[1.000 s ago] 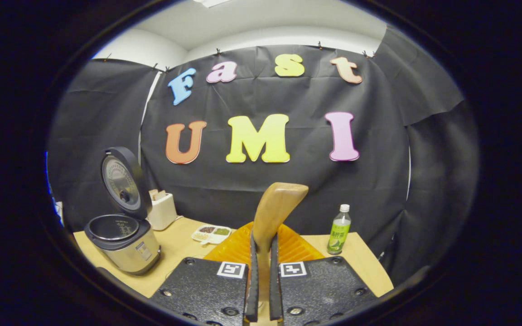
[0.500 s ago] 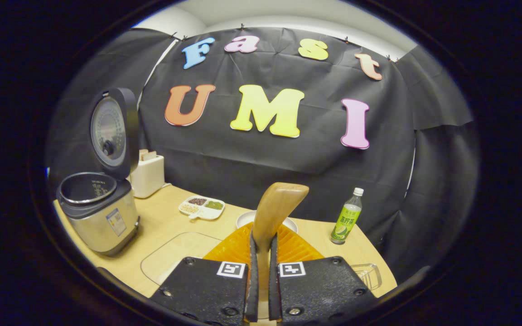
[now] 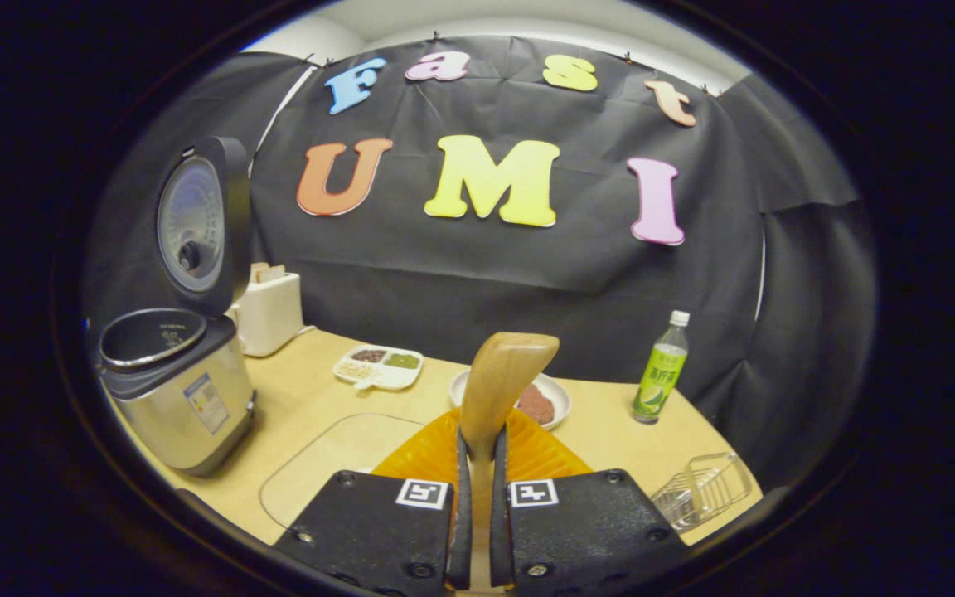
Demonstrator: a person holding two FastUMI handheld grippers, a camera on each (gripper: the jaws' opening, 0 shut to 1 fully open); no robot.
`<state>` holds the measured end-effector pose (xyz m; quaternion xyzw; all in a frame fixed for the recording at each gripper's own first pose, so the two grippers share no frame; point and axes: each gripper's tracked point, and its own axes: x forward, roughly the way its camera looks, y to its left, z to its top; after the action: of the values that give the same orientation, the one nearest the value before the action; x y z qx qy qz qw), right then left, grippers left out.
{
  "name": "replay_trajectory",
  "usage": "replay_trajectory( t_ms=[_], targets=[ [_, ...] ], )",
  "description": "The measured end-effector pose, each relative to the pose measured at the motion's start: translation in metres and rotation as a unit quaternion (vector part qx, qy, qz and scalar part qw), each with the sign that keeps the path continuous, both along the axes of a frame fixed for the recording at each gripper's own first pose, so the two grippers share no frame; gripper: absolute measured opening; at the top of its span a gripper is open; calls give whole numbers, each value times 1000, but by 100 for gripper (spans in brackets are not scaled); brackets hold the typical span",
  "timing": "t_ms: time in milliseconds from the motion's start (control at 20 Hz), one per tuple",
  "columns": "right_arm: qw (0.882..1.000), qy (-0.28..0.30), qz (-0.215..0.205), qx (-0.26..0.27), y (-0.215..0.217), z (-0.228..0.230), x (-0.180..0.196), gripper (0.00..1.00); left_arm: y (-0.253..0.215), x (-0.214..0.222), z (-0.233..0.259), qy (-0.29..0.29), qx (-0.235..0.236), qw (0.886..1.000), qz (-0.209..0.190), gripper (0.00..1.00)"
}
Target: Close the left gripper, press the button to open the rice cooker; take a wooden spoon from the chopstick holder with the right hand, scoop a spoonful of rice and pour it into the rice cooker, then put the wooden spoon back into the chopstick holder.
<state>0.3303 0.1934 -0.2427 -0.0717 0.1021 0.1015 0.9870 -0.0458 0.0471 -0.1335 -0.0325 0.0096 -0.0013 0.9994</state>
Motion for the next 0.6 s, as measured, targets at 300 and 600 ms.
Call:
replay_trajectory(
  t_ms=[300, 600],
  targets=[
    [993, 50, 53, 92, 37, -8, -17, 14, 1, 3, -8, 9, 9, 1000, 2, 94],
    [959, 121, 52, 252, 30, -9, -17, 14, 8, 3, -14, 18, -4, 1000, 6, 95]
  ],
)
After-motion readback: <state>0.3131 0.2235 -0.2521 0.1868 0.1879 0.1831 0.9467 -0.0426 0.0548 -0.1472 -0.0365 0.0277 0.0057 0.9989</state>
